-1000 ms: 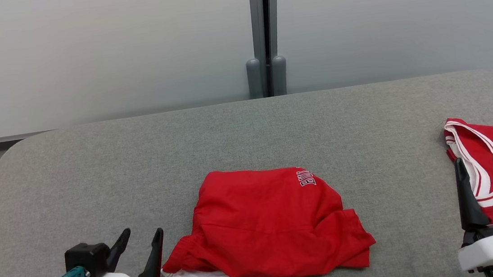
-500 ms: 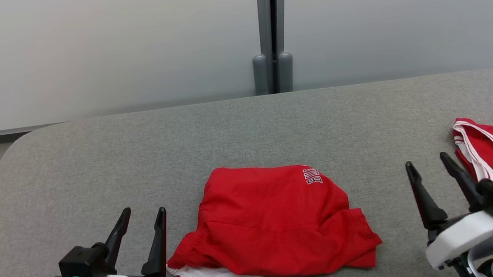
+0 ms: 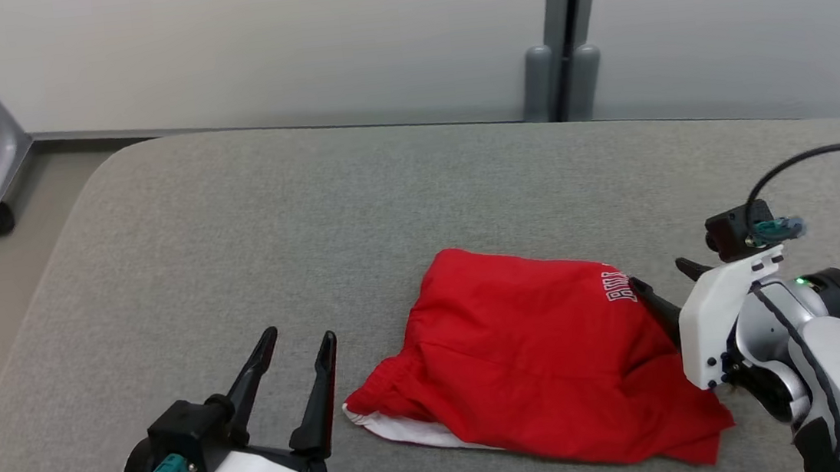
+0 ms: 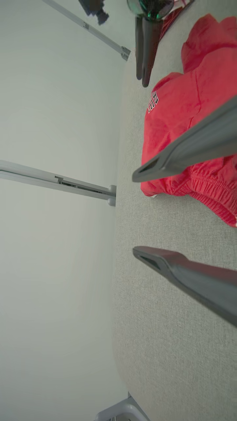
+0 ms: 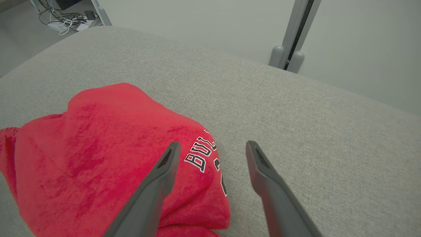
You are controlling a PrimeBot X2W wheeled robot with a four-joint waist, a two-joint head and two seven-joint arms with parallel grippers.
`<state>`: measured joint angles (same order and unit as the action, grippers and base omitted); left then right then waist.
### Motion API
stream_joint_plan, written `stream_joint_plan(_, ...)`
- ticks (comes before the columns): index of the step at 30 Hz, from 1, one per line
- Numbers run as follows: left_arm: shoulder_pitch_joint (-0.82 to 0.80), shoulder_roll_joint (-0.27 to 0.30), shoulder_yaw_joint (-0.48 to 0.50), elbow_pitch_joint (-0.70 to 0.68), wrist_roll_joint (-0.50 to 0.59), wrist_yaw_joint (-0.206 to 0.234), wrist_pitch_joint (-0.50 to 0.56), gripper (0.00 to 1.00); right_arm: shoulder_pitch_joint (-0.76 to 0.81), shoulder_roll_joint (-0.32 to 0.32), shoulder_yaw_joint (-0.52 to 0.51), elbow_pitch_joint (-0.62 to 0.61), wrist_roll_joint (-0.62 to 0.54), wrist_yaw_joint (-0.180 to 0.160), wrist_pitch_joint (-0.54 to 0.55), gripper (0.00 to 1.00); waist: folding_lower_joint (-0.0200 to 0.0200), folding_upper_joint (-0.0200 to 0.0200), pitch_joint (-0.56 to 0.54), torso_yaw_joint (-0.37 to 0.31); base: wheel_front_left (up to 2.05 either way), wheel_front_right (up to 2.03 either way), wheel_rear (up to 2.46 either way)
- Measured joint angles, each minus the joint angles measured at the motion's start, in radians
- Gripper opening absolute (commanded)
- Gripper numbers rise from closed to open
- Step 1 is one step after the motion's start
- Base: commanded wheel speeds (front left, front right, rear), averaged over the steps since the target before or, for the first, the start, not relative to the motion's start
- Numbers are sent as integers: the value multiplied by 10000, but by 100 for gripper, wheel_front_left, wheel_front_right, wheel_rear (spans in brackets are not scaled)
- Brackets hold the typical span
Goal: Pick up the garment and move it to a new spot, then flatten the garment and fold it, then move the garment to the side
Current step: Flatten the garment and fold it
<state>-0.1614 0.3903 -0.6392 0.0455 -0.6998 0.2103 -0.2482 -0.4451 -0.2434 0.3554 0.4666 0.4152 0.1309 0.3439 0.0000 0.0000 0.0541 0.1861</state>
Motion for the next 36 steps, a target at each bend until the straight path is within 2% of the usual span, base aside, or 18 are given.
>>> stream_joint_plan(3,-96,-242,50,21,201,-151,-86,100,-258,194,-69,876,125,-4,637,100,0,0,163,370,0,0,0)
stream_joint_plan(7,-108,-514,171,-15,500,-341,-119,100,-539,309,-107,1346,389,-2,951,100,0,0,304,693,0,0,0)
stream_joint_plan(8,-107,-621,284,-71,614,-412,-119,100,-593,320,-79,1432,437,-2,1012,67,0,0,348,786,0,0,0)
stream_joint_plan(9,-107,-717,430,-127,755,-476,-121,100,-611,314,-67,1523,451,-2,1012,40,0,0,388,875,0,0,0)
stream_joint_plan(10,-101,-807,539,-157,888,-535,-125,100,-630,299,-54,1578,495,-2,988,0,0,0,424,956,0,0,0)
stream_joint_plan(21,253,-1611,1360,100,1799,-1551,-140,100,-1711,-102,-6,1918,794,-2,-173,0,0,0,896,1502,0,0,0)
stream_joint_plan(29,91,-2105,1580,454,2242,-2109,-150,100,-3033,-426,-176,3126,738,-2,-938,0,0,0,1498,1919,0,0,0)
stream_joint_plan(30,91,-2136,1611,506,2286,-2184,-151,100,-3118,-424,-148,3304,665,-2,-1091,33,0,0,1522,1949,0,0,0)
stream_joint_plan(31,90,-2148,1659,562,2336,-2197,-151,100,-3196,-391,-127,3430,637,-2,-1335,100,0,0,1516,1952,0,0,0)
stream_joint_plan(36,119,-2196,1789,874,2451,-2370,-151,100,-3318,-77,40,4019,495,-2,-2792,100,0,0,1186,1766,0,0,0)
